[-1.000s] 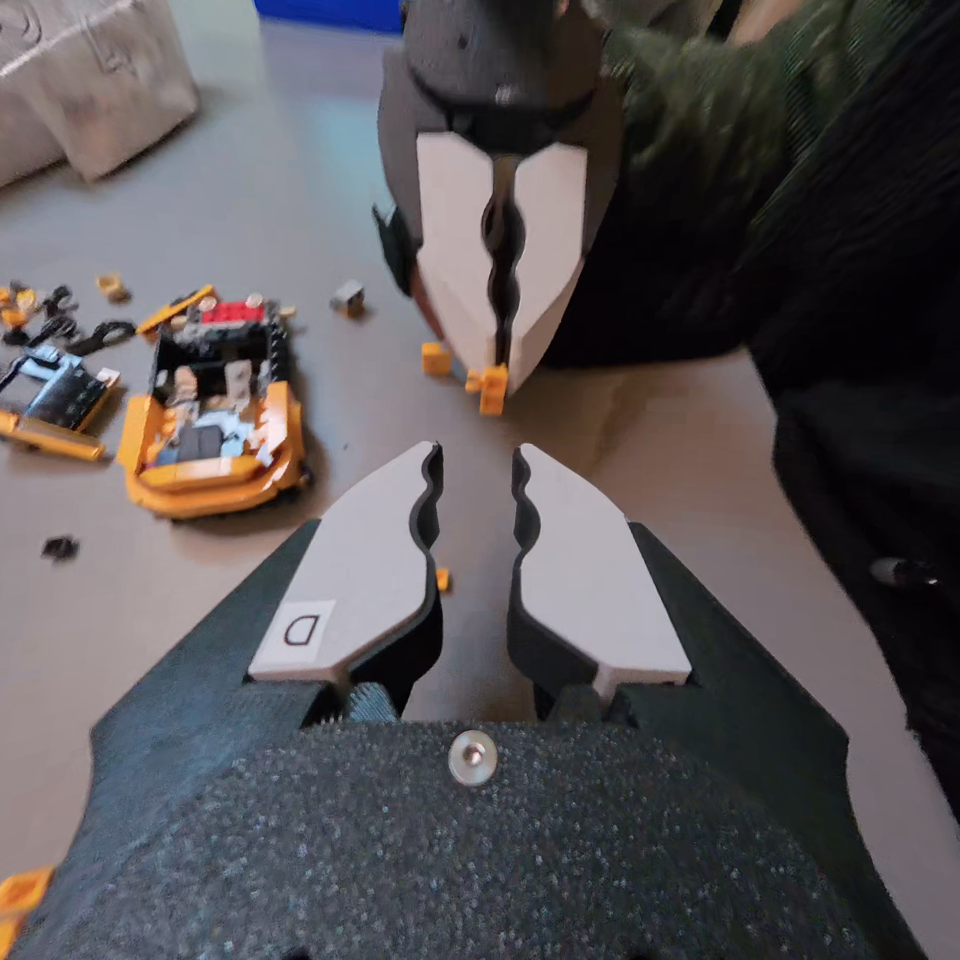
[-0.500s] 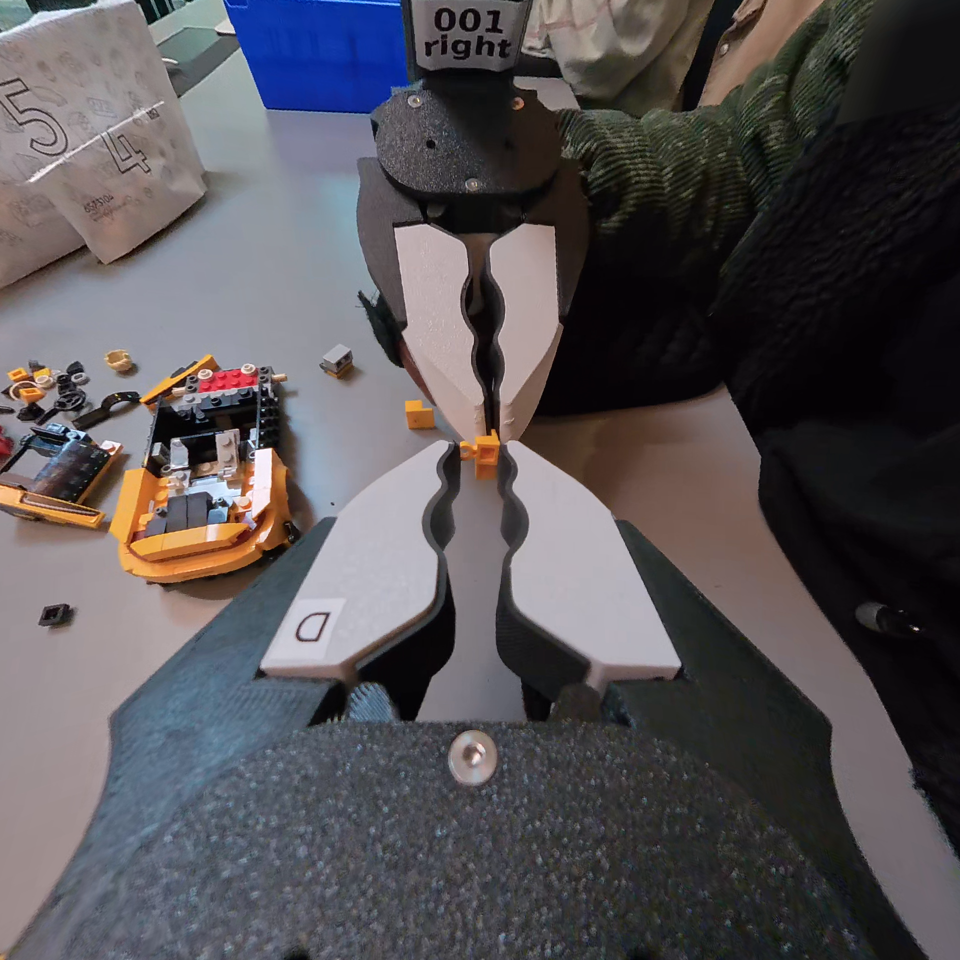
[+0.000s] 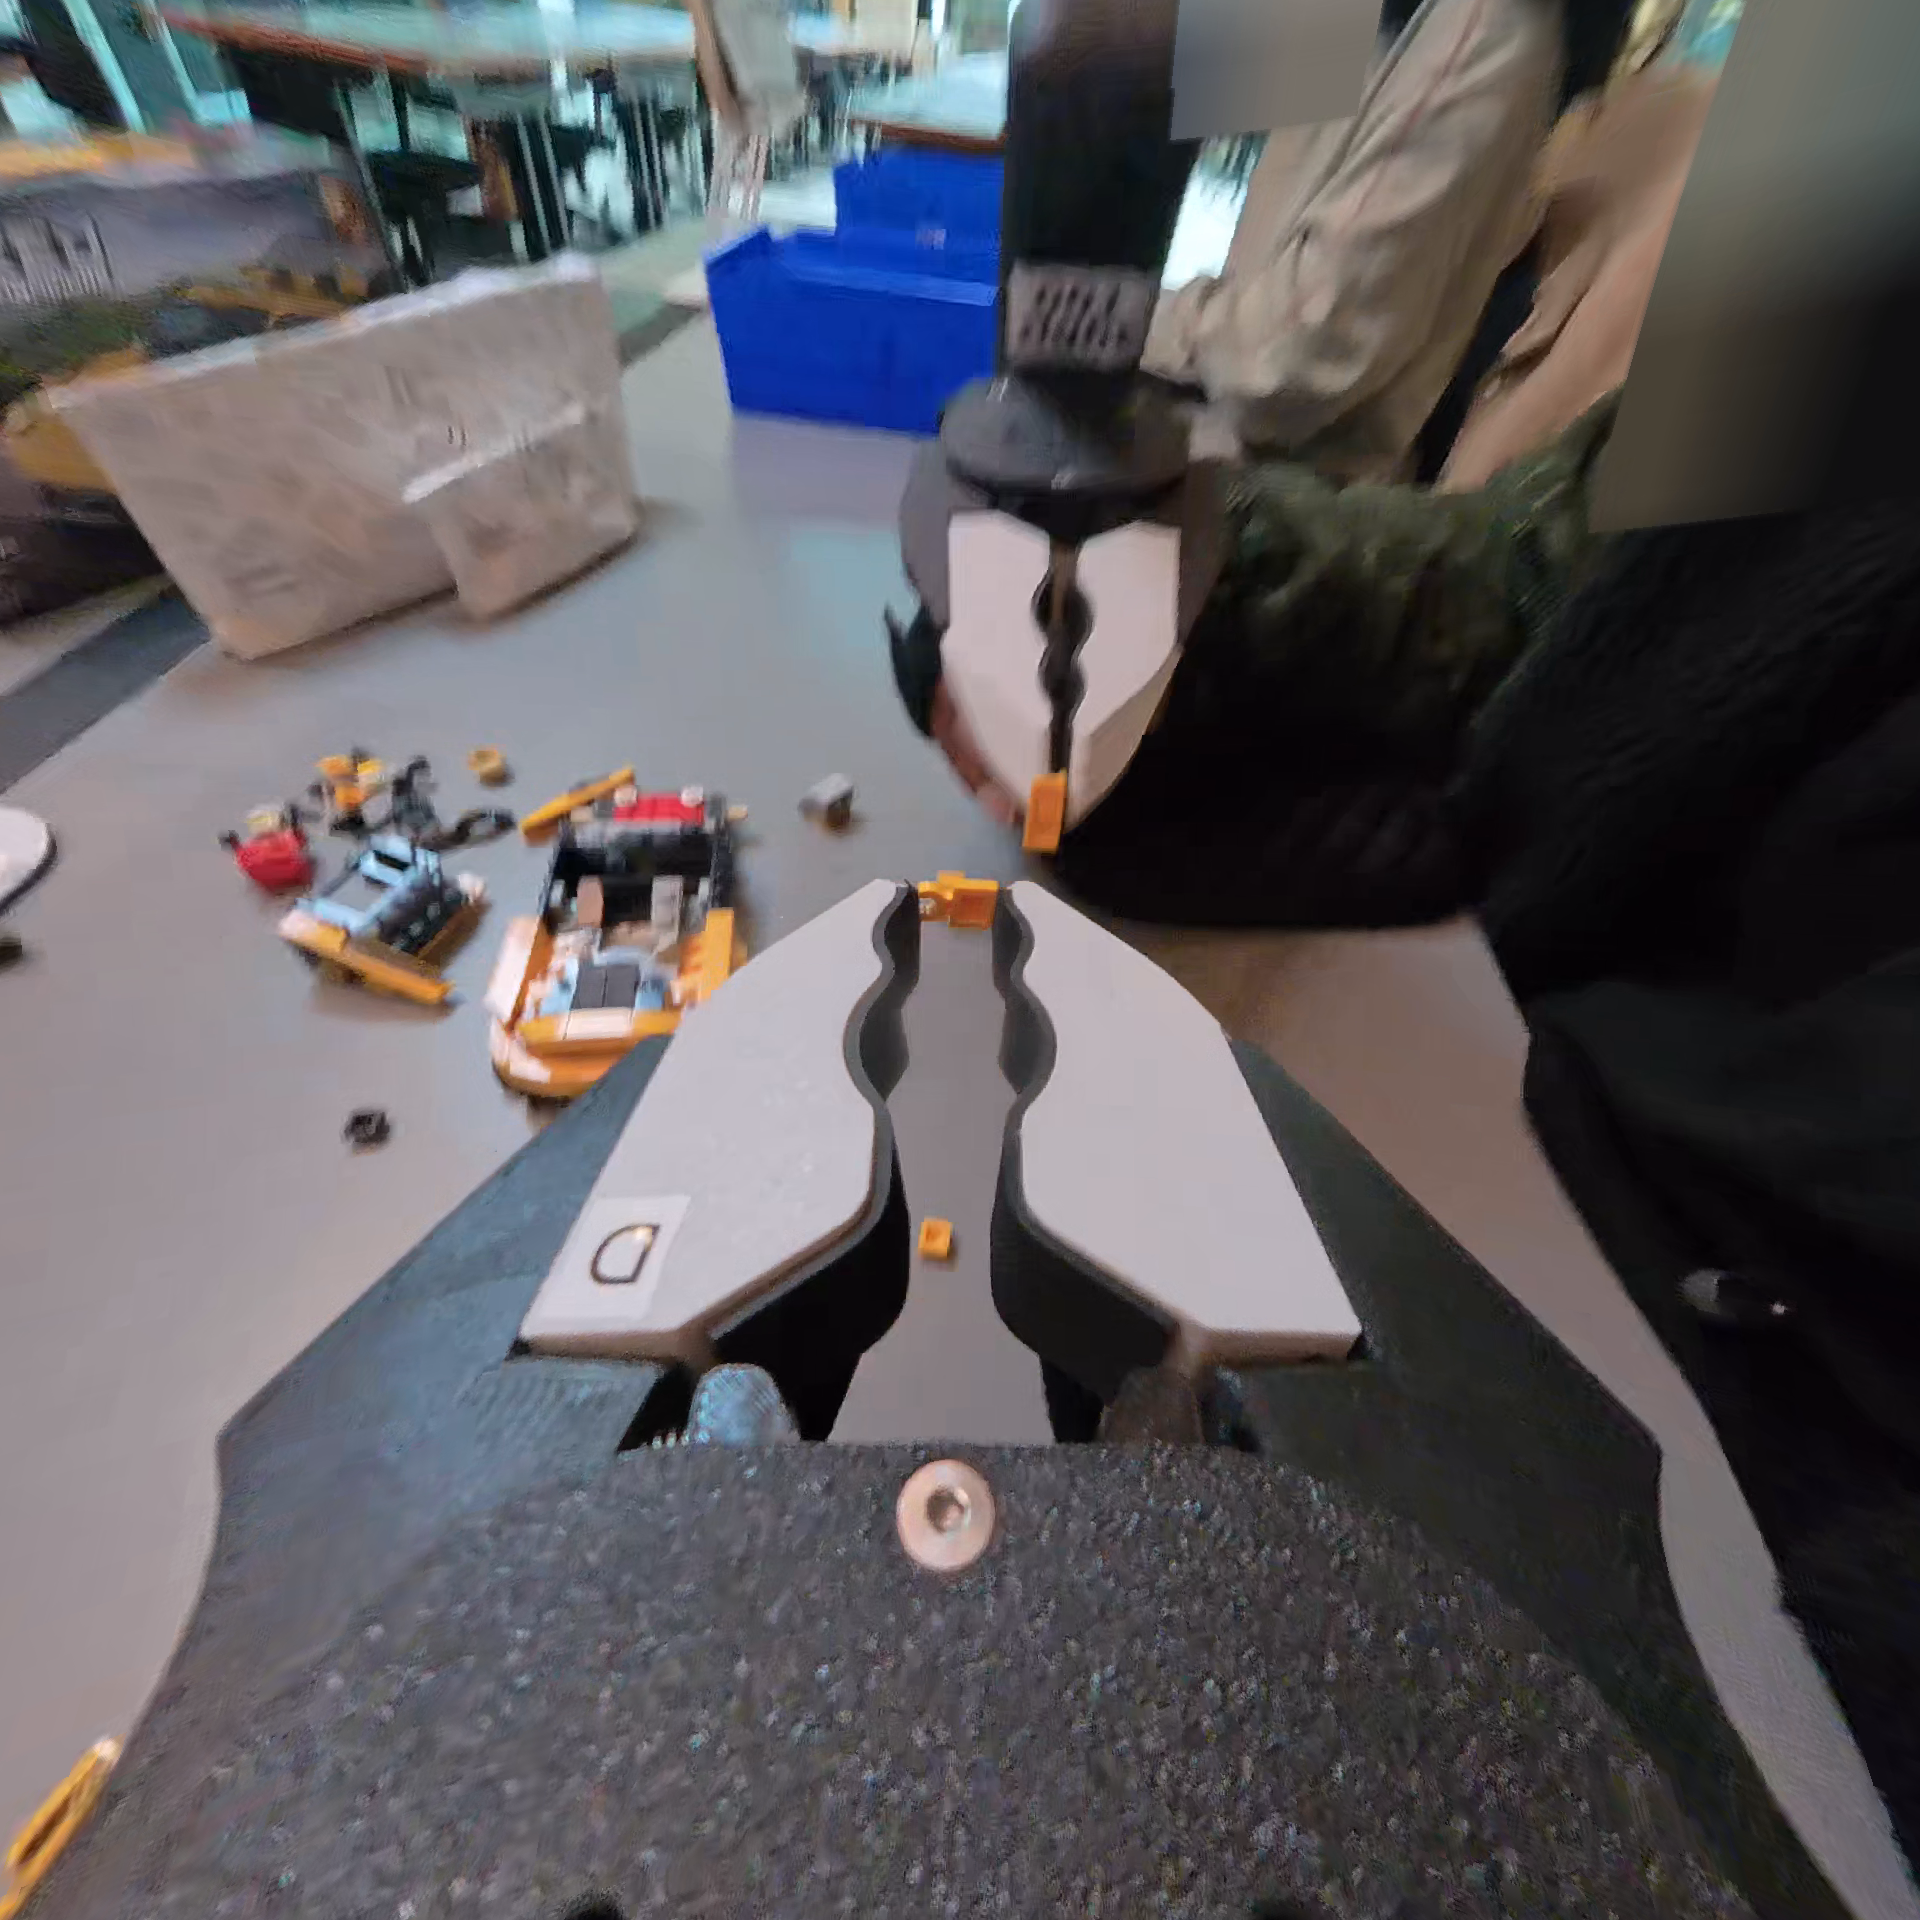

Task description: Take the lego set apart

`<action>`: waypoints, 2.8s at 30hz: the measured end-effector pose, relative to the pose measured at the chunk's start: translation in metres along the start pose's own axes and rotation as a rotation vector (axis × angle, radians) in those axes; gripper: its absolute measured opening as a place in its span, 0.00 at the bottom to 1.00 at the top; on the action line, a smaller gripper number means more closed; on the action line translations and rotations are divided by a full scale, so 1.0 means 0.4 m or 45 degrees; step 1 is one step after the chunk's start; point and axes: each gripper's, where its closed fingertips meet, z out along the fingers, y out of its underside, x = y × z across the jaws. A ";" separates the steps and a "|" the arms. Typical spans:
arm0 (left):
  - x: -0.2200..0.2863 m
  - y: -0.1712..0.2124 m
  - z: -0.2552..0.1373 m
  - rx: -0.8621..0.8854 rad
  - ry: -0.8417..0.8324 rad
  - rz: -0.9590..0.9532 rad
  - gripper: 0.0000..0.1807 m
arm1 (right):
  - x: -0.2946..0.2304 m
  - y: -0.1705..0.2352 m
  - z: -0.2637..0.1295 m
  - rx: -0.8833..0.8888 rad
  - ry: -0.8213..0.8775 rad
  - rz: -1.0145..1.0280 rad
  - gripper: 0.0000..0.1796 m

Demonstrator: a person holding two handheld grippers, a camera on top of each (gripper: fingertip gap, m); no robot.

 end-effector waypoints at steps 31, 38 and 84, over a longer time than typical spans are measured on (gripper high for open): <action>-0.137 0.213 -0.084 -0.565 -0.308 -0.015 0.05 | 0.031 0.057 0.018 -0.092 0.070 0.041 0.00; -0.121 0.139 -0.136 -0.405 -0.332 0.018 0.05 | 0.036 0.058 0.017 -0.091 0.081 0.047 0.00; -0.015 0.286 0.007 -0.734 -0.091 0.059 0.10 | 0.035 0.067 0.022 -0.127 0.089 0.039 0.00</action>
